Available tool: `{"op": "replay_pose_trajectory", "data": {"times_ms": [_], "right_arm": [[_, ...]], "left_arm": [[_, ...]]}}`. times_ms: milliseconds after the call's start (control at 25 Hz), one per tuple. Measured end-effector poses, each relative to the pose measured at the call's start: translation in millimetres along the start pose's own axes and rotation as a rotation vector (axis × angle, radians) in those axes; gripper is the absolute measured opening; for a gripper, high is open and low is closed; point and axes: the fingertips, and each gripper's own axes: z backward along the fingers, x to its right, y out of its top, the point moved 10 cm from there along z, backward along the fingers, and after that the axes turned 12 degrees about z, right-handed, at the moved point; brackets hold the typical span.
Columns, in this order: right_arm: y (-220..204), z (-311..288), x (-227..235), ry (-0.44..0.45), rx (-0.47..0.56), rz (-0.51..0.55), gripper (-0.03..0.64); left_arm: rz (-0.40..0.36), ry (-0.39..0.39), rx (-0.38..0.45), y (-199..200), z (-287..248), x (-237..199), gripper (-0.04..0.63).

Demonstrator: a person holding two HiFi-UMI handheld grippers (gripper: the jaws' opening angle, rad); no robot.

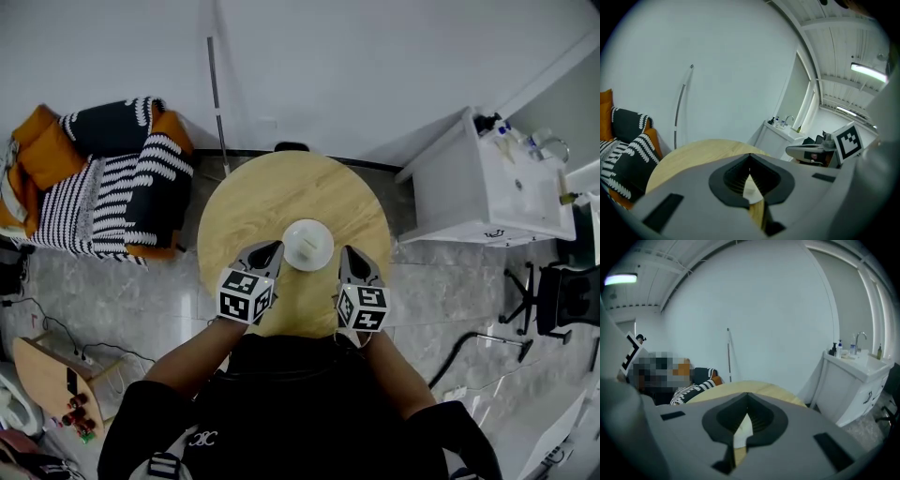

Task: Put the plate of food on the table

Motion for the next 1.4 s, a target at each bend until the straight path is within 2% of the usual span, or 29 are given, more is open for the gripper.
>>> {"op": "replay_pose_trajectory", "data": {"times_ms": [160,280,400,520,640,840,1400], "right_arm": [[27,17,12,-0.043,0.105,0.071,0.008],[43,26,19,-0.055,0.17,0.072,0.008],[59,33,24,-0.056,0.23,0.052,0.008],[69,36,24,-0.026,0.272,0.077,0.008],[71,35,23,0.02,0.283,0.094,0.008],[69,31,23,0.037,0.277,0.079,0.008],[55,25,22,0.046,0.223,0.055,0.008]], "left_arm": [[-0.041,-0.017,0.021,11,2,12,0.005],[-0.052,-0.024,0.045,26,5,16,0.005],[-0.048,-0.02,0.076,40,7,17,0.005],[-0.089,-0.012,0.098,49,10,20,0.005],[-0.128,-0.007,0.103,51,12,25,0.005],[-0.152,-0.008,0.109,50,14,27,0.005],[-0.121,-0.021,0.085,41,15,22,0.005]]}}
